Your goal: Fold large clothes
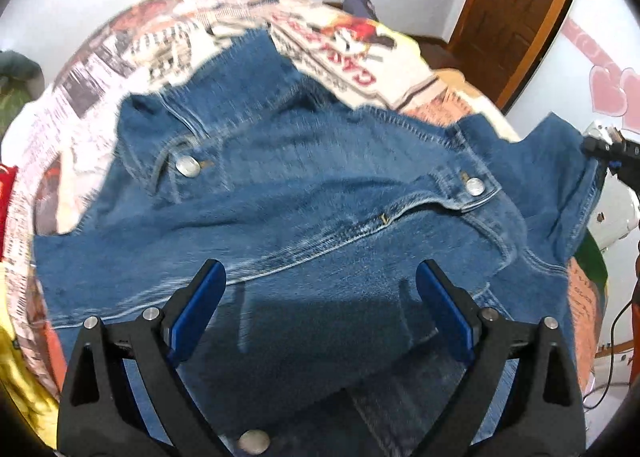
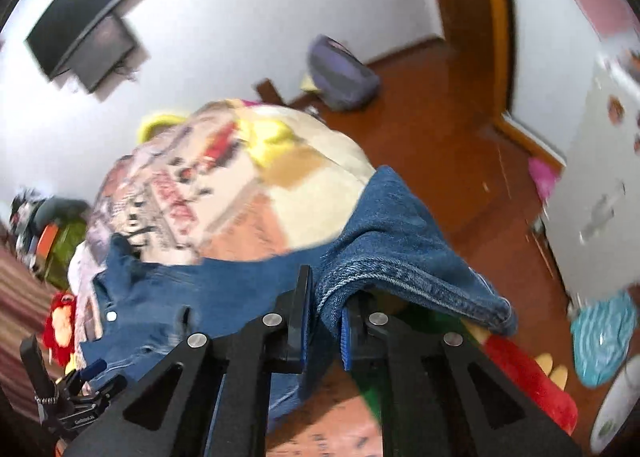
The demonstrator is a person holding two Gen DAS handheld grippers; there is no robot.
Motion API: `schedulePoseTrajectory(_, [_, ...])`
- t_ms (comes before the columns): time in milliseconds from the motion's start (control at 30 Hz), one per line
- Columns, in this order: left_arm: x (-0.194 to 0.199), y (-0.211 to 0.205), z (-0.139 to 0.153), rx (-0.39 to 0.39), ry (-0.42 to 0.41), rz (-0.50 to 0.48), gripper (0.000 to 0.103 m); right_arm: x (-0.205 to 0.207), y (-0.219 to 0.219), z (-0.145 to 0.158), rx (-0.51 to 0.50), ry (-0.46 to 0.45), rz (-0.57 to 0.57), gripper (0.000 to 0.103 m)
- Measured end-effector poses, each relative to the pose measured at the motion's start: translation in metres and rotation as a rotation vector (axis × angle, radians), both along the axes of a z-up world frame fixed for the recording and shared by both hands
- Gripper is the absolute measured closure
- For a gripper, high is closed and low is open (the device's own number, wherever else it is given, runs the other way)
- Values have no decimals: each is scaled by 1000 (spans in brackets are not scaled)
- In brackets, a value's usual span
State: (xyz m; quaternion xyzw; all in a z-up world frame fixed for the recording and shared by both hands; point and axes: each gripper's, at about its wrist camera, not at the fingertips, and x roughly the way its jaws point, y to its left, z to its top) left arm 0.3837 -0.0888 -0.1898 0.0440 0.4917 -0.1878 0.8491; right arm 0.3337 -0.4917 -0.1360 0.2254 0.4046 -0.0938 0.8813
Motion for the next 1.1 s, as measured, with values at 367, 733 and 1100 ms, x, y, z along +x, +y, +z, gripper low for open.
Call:
schedulePoseTrajectory(367, [-32, 43, 62, -52, -170, 38, 6, 17, 122, 89, -9, -182, 268, 94])
schedulePoseTrajectory(733, [-70, 77, 84, 26, -296, 58, 6, 68, 267, 55, 56, -19, 546, 94])
schedulePoseTrajectory(1100, [-74, 90, 68, 31, -251, 92, 6, 53, 316, -48, -16, 324, 718, 93])
